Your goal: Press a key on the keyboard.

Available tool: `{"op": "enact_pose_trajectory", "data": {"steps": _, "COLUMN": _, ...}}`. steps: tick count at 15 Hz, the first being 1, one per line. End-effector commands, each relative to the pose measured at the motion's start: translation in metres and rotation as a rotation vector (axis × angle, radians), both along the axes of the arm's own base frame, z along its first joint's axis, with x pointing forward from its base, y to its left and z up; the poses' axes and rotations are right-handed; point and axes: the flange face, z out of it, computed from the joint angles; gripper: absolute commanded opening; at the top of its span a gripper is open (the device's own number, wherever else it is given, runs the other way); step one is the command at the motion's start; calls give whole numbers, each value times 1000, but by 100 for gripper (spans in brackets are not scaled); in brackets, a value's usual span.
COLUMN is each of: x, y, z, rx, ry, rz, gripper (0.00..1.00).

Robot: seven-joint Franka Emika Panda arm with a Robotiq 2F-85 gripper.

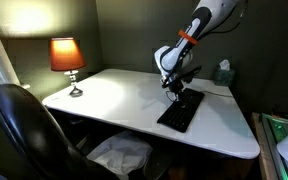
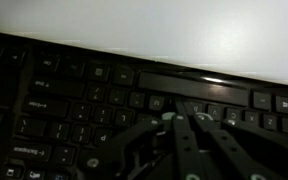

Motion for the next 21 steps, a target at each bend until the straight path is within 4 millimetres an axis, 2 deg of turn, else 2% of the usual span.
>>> {"op": "enact_pose_trajectory", "data": {"steps": 1, "x": -9, "y": 0, "z": 6, "rx": -12, "ry": -27, "rz": -18, "gripper": 0}}
{"op": "enact_pose_trajectory", "data": {"steps": 8, "x": -19, "y": 0, "z": 20, "rx": -21, "ry": -55, "rz": -24, "gripper": 1}}
{"op": "enact_pose_trajectory", "data": {"steps": 9, "x": -22, "y": 0, "z": 22, "rx": -19, "ry": -56, "rz": -24, "gripper": 26}}
{"op": "enact_pose_trajectory", "data": {"steps": 10, "x": -23, "y": 0, "z": 25, "rx": -17, "ry": -59, "rz": -28, "gripper": 27}}
{"op": "enact_pose_trajectory", "data": {"steps": 19, "x": -35, "y": -5, "z": 54, "rx": -34, "ry": -118, "rz": -46, "gripper": 93}}
{"op": "enact_pose_trajectory", "data": {"steps": 20, "x": -36, "y": -5, "z": 58, "rx": -37, "ry": -128, "rz": -46, "gripper": 99}}
{"op": "enact_pose_trajectory", "data": {"steps": 21, "x": -37, "y": -5, "z": 62, "rx": -39, "ry": -136, "rz": -45, "gripper": 100}}
